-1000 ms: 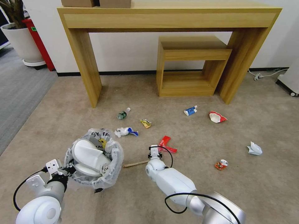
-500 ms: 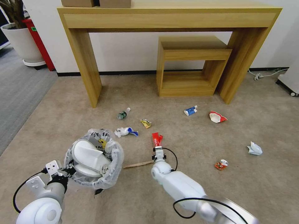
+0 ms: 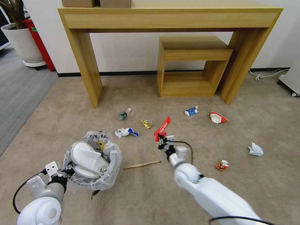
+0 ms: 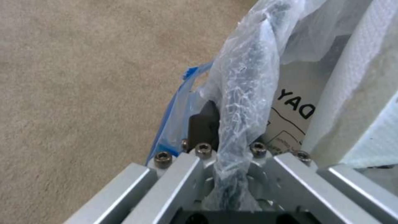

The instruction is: Pick up the trash bin and place the garbage on the floor into it.

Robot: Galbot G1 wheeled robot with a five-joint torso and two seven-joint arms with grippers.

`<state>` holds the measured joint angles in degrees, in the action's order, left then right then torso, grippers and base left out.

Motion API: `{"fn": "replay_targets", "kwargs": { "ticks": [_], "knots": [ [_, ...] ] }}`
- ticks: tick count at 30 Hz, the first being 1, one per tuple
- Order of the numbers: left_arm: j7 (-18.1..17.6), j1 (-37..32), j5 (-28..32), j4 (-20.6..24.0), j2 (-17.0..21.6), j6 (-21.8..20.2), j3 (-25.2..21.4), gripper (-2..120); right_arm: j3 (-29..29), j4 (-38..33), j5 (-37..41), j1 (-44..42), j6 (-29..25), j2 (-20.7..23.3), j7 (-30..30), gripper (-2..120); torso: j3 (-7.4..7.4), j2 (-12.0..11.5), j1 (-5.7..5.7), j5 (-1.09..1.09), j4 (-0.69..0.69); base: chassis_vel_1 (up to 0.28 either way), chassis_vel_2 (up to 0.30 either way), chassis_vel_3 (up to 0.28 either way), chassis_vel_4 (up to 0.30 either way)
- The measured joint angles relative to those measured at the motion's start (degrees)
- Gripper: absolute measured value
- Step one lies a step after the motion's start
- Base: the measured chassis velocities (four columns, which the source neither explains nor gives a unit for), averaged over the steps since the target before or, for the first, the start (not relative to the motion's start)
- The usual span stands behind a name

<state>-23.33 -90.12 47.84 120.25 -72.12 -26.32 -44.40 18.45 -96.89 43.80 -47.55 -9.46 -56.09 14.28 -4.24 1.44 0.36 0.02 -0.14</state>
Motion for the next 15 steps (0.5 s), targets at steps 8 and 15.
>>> {"fn": "replay_targets", "kwargs": {
  "ticks": [8, 15],
  "knots": [
    [-0.08, 0.0, -0.44, 0.51, -0.83, -0.18, 0.29, 0, 4.78, -12.26, -0.27, 4.25, -1.73, 4.62, -5.51, 0, 0.0, 0.0, 0.0, -0.01, 0.02, 0.0, 0.0, 0.0, 0.0],
    [-0.24, -0.25, -0.51, 1.83, -1.21, -0.53, 0.11, 0, 14.52, -17.99, 4.35, 12.36, 1.06, 4.57, -4.32, 0, 0.0, 0.0, 0.0, -0.02, 0.03, 0.0, 0.0, 0.0, 0.0]
  ]
}}
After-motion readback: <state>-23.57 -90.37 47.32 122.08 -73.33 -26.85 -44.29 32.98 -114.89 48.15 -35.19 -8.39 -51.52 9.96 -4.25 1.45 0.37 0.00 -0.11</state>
